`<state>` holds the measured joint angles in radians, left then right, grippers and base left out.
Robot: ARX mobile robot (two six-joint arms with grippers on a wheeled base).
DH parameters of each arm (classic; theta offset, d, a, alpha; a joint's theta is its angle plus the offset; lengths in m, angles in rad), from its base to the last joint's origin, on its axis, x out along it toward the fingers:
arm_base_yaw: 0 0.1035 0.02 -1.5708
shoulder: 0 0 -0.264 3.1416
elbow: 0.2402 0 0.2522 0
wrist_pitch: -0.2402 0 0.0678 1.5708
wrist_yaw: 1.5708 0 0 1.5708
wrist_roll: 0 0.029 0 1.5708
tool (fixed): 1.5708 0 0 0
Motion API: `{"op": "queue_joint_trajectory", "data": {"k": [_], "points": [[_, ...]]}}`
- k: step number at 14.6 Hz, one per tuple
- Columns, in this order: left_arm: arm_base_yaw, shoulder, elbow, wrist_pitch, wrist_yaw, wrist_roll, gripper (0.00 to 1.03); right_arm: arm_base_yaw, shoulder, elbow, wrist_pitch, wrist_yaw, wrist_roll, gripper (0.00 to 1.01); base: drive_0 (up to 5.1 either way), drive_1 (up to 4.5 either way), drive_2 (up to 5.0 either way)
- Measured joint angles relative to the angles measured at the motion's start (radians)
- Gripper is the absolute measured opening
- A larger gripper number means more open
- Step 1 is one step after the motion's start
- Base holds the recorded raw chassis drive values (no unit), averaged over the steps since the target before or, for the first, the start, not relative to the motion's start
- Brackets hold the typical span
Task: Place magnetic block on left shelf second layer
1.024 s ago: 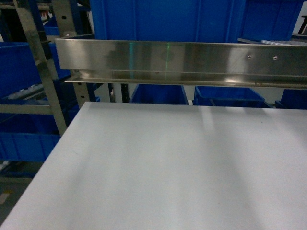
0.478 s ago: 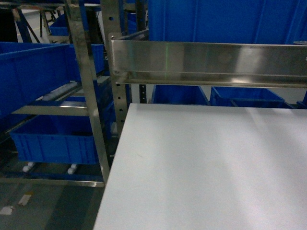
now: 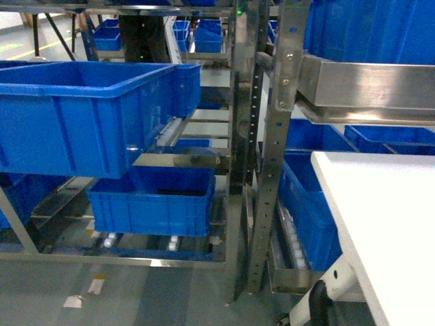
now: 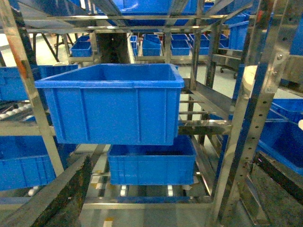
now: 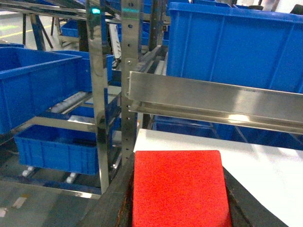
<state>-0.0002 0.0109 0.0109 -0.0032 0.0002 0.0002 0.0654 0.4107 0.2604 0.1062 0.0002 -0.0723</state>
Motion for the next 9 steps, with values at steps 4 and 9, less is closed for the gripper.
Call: {"op": "queue_joint_trajectory", "data": {"k": [4,9], "points": [[0.0,0.0,0.0,0.0,0.0,0.0,0.98,0.0,0.0,0.0,-0.001,0.0,0.0,0.33,-4.9,2.47,2.5],[0.0,0.0,0.0,0.0,0.0,0.0,0.98,0.0,0.0,0.0,0.0,0.0,0.0,0.33,-4.9,2.47,2.5]]}}
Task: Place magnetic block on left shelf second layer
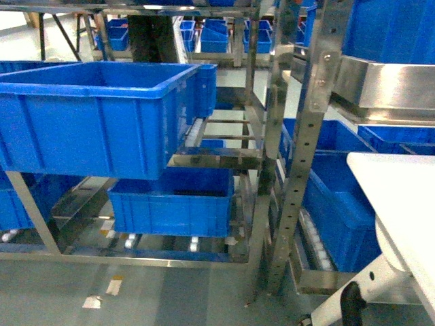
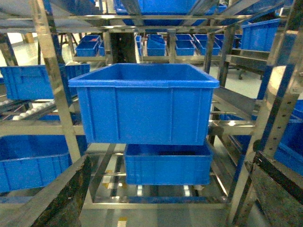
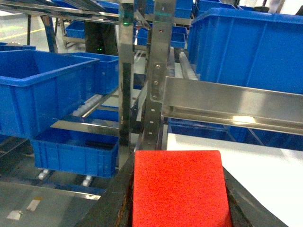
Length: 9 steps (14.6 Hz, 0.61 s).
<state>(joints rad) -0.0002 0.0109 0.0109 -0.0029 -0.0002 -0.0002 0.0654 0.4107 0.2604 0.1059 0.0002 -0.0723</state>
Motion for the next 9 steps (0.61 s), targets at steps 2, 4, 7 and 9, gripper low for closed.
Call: {"op": "queue_joint_trajectory", "data": {"k": [2,4,7,9], "points": [[0.0,0.0,0.0,0.0,0.0,0.0,0.98,0.0,0.0,0.0,0.001,0.0,0.0,0.33,-5.0,2.39,2.4],[0.0,0.0,0.0,-0.003,0.0,0.0,0.98,0.0,0.0,0.0,-0.001,0.0,0.0,0.33,-5.0,2.39,2.4],[0.0,0.0,0.0,0.001,0.0,0.0,0.98,0.0,-0.001,0.0,0.002,0.0,0.0,0.33,-5.0,2.39,2.4],[0.0,0.0,0.0,-0.002,-0.001,0.0,0.98,0.0,0.0,0.0,0.002,0.0,0.0,0.33,-4.8,2.6,2.6]]}}
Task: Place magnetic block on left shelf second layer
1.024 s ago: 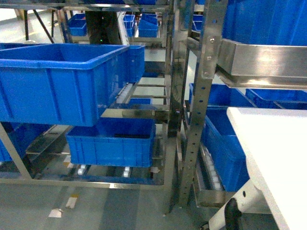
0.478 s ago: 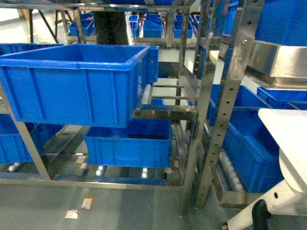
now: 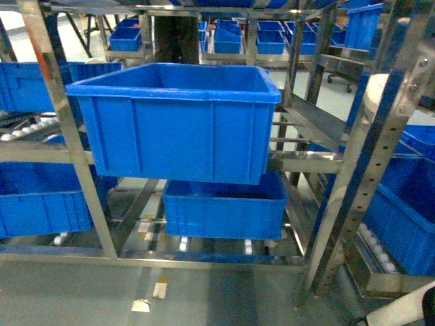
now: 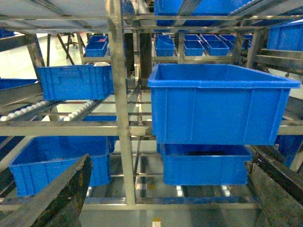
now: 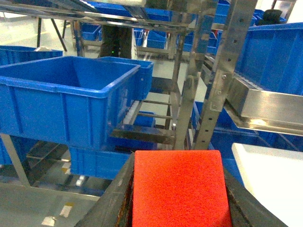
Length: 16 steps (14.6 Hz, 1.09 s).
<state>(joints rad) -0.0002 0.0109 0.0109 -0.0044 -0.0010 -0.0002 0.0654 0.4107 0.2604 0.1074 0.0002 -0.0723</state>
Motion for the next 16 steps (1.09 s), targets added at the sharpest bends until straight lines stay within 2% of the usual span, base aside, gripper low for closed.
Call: {"op": "queue_joint_trajectory", "data": {"k": [6,8,16], "points": [[0.0,0.0,0.0,0.0,0.001,0.0,0.98,0.0,0.0,0.0,-0.002,0.0,0.0,0.33,-5.0,2.43,2.4],[-0.001,0.0,0.0,-0.003,-0.003,0.0,0.98,0.0,0.0,0.001,0.003,-0.005,0.0,0.33,0.0,0.0,0.0],[-0.001,0.0,0.0,0.001,0.0,0.0,0.98,0.0,0.0,0.002,-0.001,-0.003,0.0,0.33,-0.1,4.05,-4.2]]}}
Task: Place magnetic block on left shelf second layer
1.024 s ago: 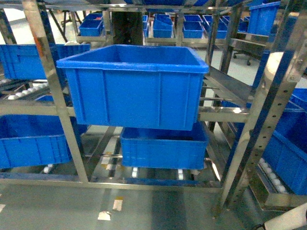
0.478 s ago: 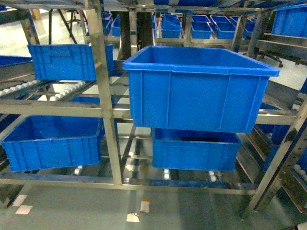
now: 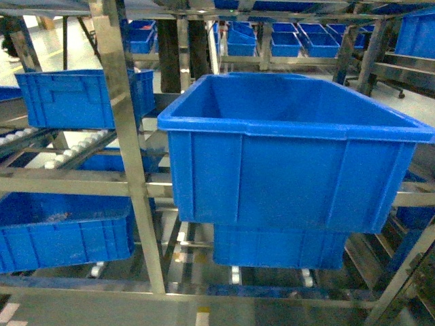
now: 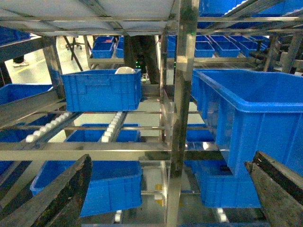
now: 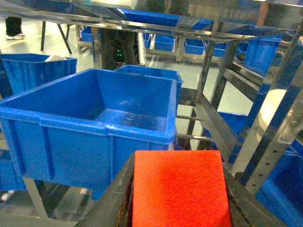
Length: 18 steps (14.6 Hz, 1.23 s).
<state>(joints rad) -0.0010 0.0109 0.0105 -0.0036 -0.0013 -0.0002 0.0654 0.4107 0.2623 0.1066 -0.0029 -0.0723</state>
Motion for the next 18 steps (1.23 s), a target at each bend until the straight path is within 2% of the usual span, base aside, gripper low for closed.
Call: {"op": "queue_joint_trajectory", "data": {"k": [7,13,14,15,17,18], "points": [[0.0,0.0,0.0,-0.001,0.0,0.0,0.98,0.0,0.0,0.0,0.0,0.0,0.0,0.33,0.0,4.35,-4.3],[0.0,0.0,0.0,0.0,0.0,0.0,0.98,0.001,0.0,0.0,0.001,0.003,0.0,0.33,0.0,0.0,0.0],[0.0,0.0,0.0,0.001,0.001,0.0,0.98,0.024,0.013,0.0,-0.005,0.031,0.007,0.33,0.0,0.0,0.0],[0.0,0.0,0.0,0.0,0.001,0.0,0.98,0.079,0.041,0.001,0.007,0.06,0.023,0.33,0.0,0.0,0.0],[0.0,0.0,0.0,0.001,0.001,0.0,0.98,0.182,0.159,0.017,0.068,0.089,0.063,0.33,0.0,0.0,0.0],[0.0,0.0,0.0,0.0,0.001,0.0,0.98,0.213,0.239,0.029,0.109,0.09,0.08,0.33,0.0,0.0,0.0]]}}
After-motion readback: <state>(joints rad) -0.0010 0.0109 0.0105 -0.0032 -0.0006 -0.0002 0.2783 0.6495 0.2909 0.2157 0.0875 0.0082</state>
